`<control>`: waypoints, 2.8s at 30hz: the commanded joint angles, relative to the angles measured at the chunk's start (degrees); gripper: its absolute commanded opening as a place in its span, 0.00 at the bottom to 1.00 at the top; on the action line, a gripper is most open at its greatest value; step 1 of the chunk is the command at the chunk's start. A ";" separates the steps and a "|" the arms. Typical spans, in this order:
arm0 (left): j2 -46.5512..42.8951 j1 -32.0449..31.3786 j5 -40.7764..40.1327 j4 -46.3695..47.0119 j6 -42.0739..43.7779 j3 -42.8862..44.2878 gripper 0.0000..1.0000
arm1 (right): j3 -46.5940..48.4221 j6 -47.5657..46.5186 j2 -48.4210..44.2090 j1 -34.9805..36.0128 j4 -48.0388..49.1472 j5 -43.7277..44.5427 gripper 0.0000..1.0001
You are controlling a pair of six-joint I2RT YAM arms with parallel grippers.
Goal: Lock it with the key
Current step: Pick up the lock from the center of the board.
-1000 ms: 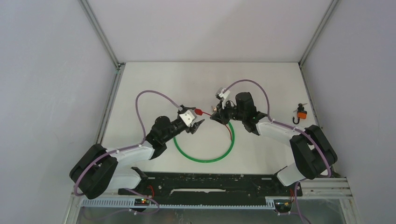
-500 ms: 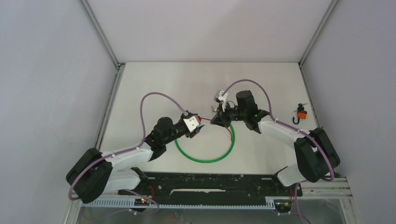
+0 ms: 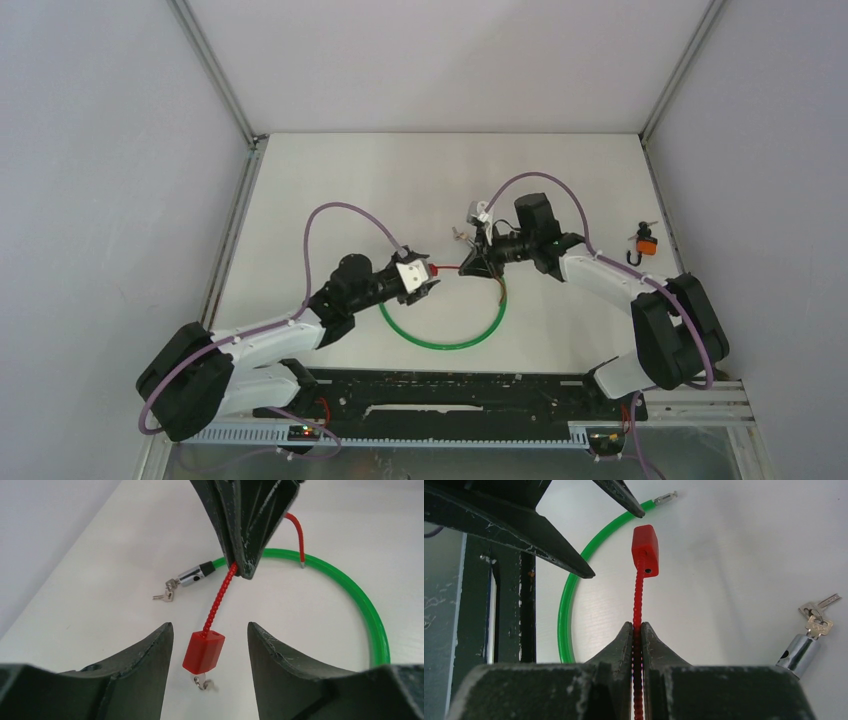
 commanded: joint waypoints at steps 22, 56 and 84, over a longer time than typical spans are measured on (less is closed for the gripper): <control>2.86 -0.40 6.95 -12.14 4.32 6.41 0.63 | -0.23 -12.50 -6.51 1.24 -8.18 -11.13 0.00; 6.23 0.54 8.85 -2.15 -6.59 7.57 0.00 | -10.46 3.06 -12.12 -0.88 15.94 3.32 0.46; 6.12 0.67 6.34 -2.59 -5.03 7.36 0.51 | -18.15 -5.03 -26.74 11.23 23.04 52.20 0.00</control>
